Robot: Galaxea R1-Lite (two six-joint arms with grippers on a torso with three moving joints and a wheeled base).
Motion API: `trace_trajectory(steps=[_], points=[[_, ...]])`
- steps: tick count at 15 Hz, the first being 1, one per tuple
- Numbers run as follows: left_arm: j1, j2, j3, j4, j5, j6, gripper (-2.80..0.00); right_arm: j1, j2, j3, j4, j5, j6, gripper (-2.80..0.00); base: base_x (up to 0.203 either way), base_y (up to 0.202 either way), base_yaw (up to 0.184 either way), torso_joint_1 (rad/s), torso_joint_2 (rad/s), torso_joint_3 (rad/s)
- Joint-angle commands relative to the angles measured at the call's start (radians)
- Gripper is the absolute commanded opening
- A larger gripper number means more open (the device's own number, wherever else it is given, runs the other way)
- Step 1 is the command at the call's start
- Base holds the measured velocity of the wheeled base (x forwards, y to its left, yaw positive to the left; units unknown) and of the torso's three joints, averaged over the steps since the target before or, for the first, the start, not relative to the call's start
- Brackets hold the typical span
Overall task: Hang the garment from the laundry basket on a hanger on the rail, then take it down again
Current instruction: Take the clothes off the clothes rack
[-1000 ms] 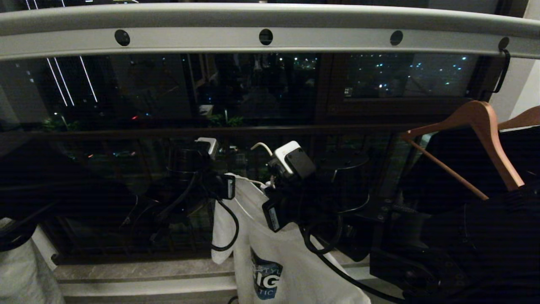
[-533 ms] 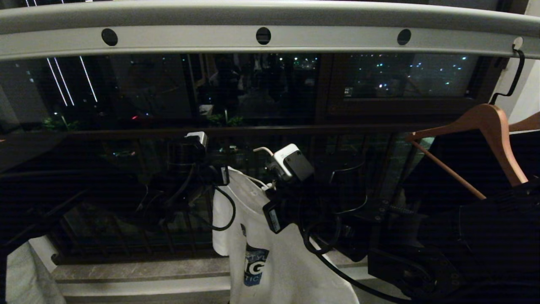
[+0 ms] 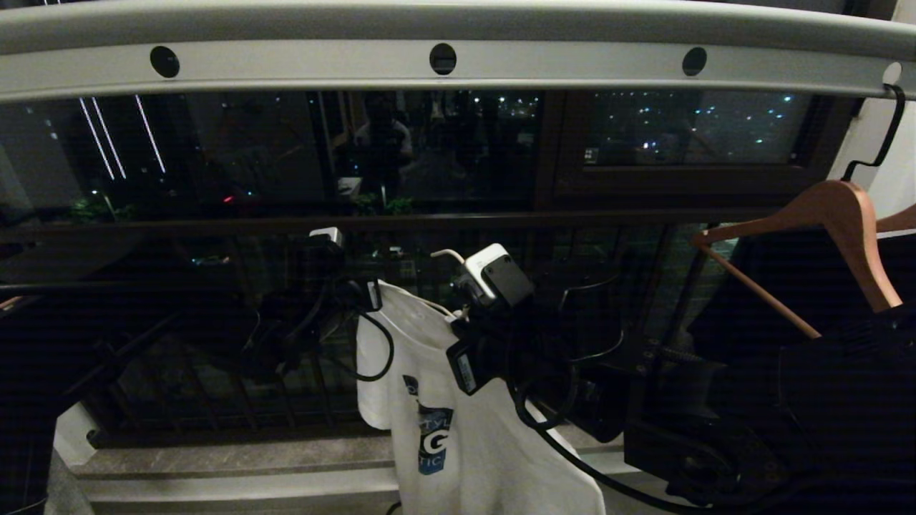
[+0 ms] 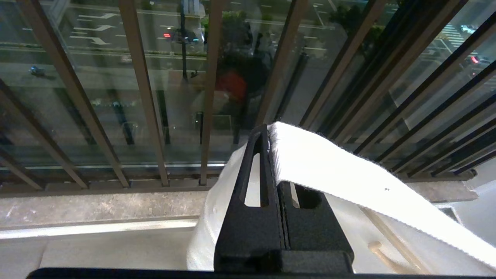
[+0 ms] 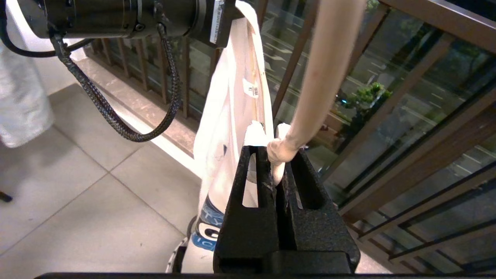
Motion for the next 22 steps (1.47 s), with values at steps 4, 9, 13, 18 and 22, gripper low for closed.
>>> trace_trajectory(steps=[4,9,13,18,22], points=[[0.041,0.044,-0.083,-0.004,0.045,-0.069,-2.80,-0.002,-0.004,0.000,-0.005,-0.008,-0.006,-2.80,0.000,0.000,0.000,0.000,0.00,0.000],[0.048,0.056,-0.115,0.000,0.044,-0.142,-2.80,-0.002,-0.004,0.000,-0.005,-0.008,-0.006,-2.80,0.000,0.000,0.000,0.000,0.00,0.000],[0.049,0.088,-0.128,0.005,0.045,-0.143,-2.80,-0.003,-0.005,-0.001,-0.005,-0.008,-0.006,-2.80,0.000,0.000,0.000,0.000,0.00,0.000],[0.027,0.081,-0.092,0.020,0.042,-0.123,-2.80,-0.009,-0.006,-0.004,-0.005,-0.008,-0.004,-2.80,0.000,0.000,0.000,0.000,0.00,0.000],[-0.038,0.029,-0.017,0.023,0.042,-0.086,-2.80,-0.013,0.021,-0.010,-0.024,-0.010,-0.005,-2.80,0.000,0.000,0.000,0.000,0.00,0.000]])
